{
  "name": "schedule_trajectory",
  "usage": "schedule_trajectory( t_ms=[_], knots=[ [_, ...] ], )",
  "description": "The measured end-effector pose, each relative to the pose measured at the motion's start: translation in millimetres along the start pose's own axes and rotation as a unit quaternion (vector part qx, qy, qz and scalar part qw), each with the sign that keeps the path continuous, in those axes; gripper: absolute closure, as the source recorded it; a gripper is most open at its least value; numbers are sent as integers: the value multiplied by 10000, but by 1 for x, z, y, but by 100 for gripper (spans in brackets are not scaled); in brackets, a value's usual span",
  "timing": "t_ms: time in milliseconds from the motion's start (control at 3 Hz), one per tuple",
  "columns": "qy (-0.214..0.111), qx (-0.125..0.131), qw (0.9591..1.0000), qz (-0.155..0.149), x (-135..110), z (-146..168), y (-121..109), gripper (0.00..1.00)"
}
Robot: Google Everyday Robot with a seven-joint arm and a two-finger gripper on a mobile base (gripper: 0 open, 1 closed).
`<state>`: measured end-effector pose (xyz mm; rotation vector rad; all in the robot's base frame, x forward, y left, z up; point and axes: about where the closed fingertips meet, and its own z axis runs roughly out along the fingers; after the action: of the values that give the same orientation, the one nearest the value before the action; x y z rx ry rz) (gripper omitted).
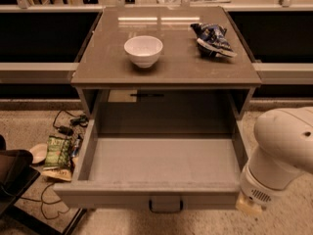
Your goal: Open top drawer
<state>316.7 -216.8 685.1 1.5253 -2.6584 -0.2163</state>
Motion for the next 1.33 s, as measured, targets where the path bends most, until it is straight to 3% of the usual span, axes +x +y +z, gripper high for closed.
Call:
schedule_trajectory(
  t_ms=[333, 1333],
  knots=[
    [0, 1, 10000, 0, -1, 0, -1, 100],
    [10, 24, 10000, 8, 0, -1, 0, 35]
  ],
)
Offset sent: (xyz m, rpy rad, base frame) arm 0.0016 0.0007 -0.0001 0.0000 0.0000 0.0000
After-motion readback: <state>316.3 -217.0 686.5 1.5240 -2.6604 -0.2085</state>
